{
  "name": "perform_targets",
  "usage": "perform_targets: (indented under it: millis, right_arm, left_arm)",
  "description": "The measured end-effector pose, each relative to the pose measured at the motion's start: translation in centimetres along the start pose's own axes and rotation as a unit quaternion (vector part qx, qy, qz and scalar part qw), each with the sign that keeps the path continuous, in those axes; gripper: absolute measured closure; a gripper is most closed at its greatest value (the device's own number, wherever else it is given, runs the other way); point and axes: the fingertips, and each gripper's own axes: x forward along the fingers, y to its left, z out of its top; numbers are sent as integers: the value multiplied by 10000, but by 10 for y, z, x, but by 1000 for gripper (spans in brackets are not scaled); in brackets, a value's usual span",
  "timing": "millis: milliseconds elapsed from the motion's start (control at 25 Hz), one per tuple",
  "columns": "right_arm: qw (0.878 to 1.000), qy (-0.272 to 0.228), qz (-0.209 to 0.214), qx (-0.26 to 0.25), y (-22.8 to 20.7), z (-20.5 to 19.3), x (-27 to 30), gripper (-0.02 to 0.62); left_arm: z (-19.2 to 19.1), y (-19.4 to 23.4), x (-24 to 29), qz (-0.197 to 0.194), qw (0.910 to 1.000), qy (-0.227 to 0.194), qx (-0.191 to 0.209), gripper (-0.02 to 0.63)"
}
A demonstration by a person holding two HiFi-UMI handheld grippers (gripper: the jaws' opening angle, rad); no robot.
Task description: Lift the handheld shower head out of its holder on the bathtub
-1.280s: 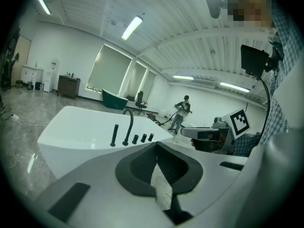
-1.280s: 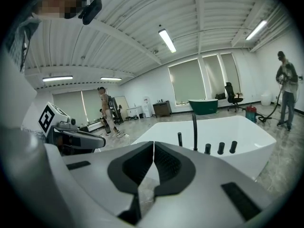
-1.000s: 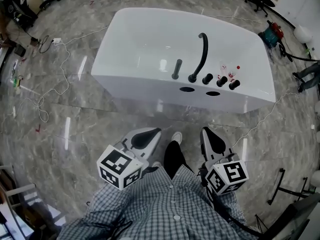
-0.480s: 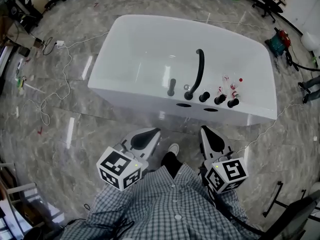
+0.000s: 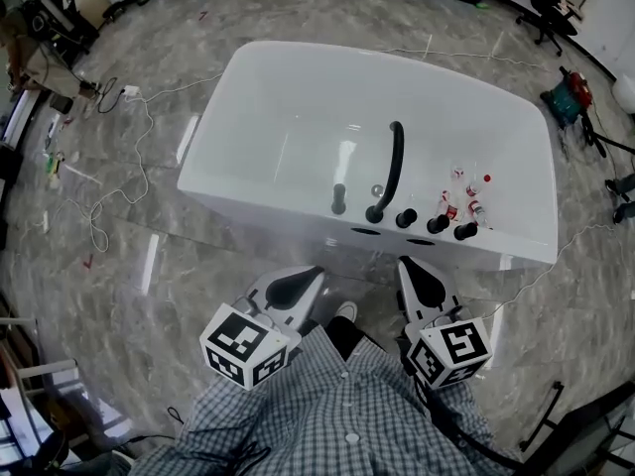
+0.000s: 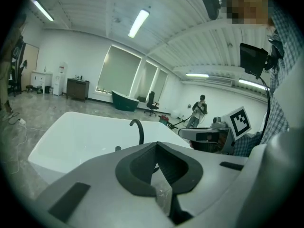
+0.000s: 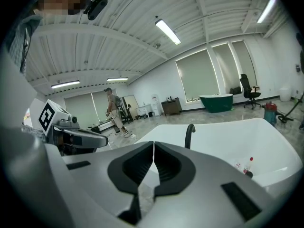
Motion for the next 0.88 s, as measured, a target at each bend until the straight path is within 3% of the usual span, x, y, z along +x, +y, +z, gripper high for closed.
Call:
perform_targets:
  millis: [680,880]
  right_arm:
    - [9967,369,-492,524,-48,-37,28,577]
    - [9965,612,-453,346,-45,-52,55,577]
  left_arm:
    - [-23,41,69,-345,9980,516,78,597]
    - [-34,68,81,-309,9977,600,114,597]
